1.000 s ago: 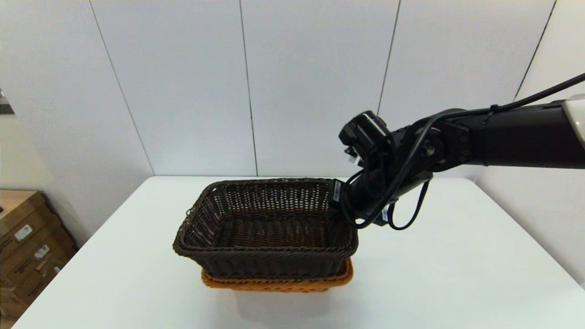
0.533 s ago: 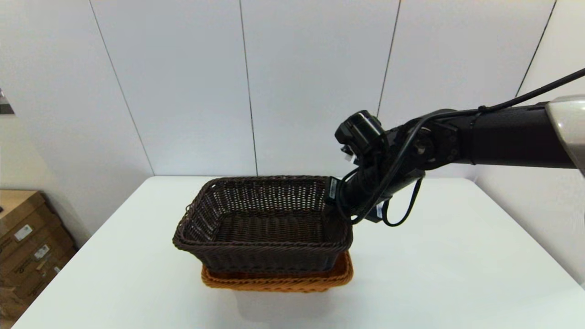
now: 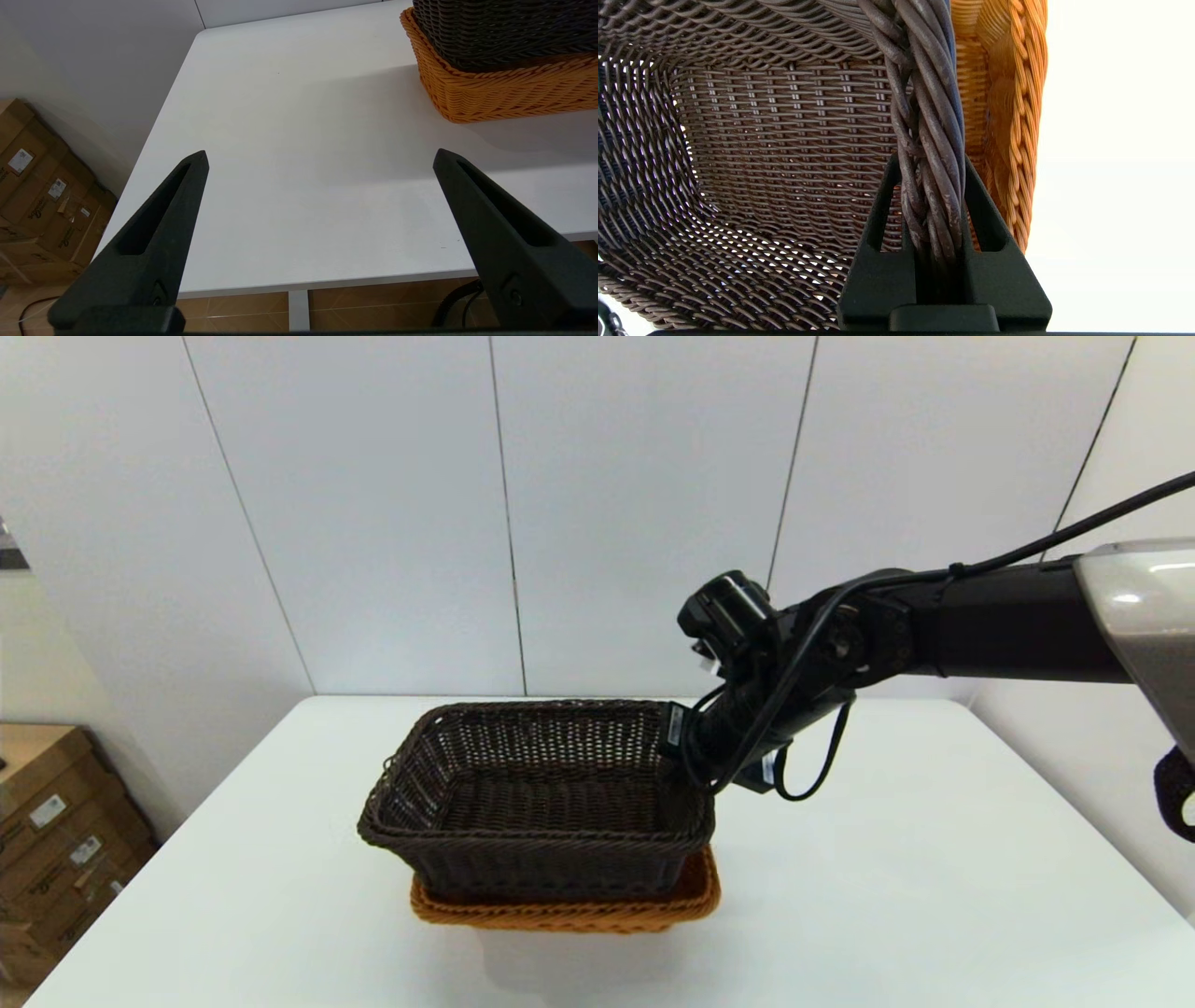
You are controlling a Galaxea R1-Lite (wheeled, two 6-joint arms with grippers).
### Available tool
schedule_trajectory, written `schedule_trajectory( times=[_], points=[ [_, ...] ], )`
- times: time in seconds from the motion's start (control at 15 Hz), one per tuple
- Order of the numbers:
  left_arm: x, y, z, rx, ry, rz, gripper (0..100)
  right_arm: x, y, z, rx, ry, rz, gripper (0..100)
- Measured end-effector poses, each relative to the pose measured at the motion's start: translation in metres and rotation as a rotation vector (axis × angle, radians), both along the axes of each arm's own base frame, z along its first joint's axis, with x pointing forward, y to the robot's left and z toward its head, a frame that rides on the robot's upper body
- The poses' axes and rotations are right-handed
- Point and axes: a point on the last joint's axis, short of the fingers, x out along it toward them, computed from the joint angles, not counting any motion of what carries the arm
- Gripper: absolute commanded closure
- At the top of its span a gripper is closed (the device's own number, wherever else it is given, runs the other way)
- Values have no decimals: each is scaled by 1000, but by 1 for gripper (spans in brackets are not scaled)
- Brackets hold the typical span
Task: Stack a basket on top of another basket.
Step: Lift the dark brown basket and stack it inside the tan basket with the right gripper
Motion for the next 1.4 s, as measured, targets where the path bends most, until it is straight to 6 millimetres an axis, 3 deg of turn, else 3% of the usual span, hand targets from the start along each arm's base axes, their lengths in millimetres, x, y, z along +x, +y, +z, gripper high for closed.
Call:
schedule_trajectory(
  times=[1.4],
  points=[
    [0,0,0,0,0,0,0,9,-14,-3,-3,10,-29,100]
  ],
)
